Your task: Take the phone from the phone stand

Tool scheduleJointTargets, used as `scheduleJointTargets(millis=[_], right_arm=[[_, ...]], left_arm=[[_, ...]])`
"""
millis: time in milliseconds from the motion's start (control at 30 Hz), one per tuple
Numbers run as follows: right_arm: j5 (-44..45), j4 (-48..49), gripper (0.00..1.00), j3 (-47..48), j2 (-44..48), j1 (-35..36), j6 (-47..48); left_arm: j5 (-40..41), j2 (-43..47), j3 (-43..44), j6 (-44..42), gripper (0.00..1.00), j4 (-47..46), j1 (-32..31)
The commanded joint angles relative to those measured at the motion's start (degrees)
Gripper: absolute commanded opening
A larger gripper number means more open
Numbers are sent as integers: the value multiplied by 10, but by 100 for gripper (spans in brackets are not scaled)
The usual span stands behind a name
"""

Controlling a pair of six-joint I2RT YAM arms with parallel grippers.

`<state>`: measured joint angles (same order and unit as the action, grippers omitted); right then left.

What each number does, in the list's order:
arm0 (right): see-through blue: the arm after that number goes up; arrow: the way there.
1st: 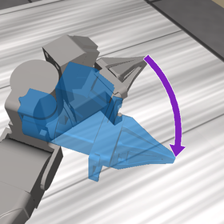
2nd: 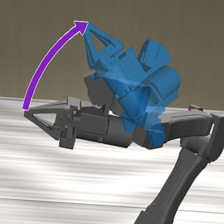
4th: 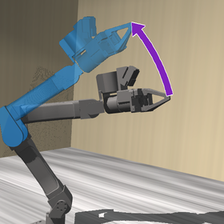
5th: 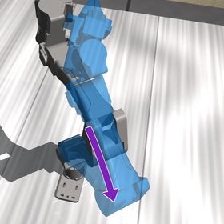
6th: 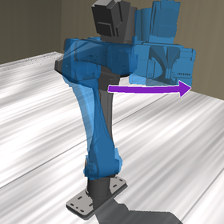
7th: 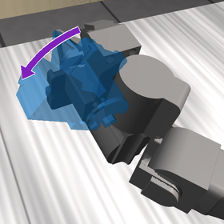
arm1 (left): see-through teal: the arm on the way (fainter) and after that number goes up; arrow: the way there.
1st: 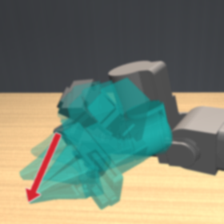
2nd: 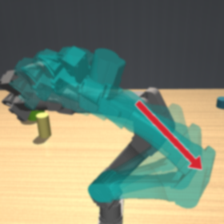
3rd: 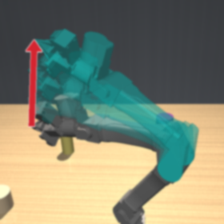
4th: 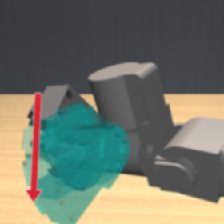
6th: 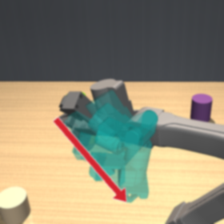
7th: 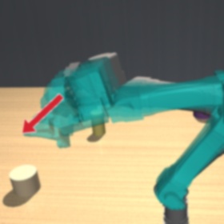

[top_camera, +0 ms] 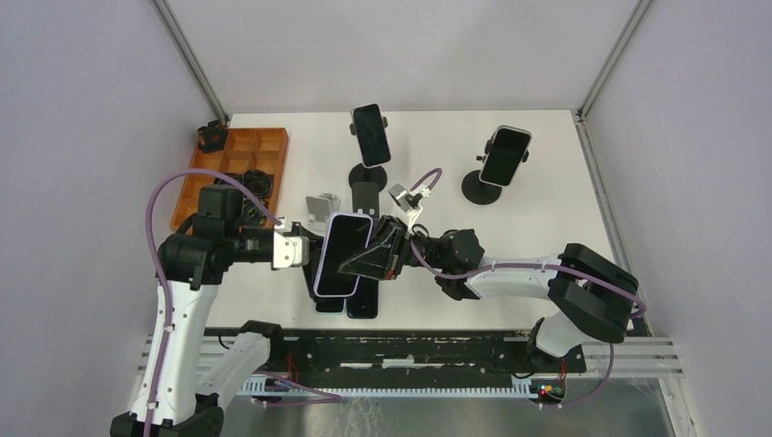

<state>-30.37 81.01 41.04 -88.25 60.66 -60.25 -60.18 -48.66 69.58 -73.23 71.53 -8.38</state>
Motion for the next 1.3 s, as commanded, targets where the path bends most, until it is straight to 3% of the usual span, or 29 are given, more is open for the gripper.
scheduleJointTargets(millis=[0,100,200,867,933,1100,1267], right_arm=[[15,120,0,26,8,1,-16],[19,114,2,15,12,-8,-22],[24,114,6,1,18,-18,-29],[65,37,43,-50,66,-59,-10],[66,37,40,-49,68,-59,-10],[72,27,4,-59,83,-60,-17],[55,-9,4,-93,142,-103,-27]], left_arm=[[6,15,-4,-100,28,36,0],[11,23,-9,-114,12,36,0],[10,29,-14,-115,3,37,0],[6,10,6,-138,2,106,0],[7,9,6,-139,2,108,0],[11,9,5,-140,2,108,0],[20,7,-1,-142,2,107,0]])
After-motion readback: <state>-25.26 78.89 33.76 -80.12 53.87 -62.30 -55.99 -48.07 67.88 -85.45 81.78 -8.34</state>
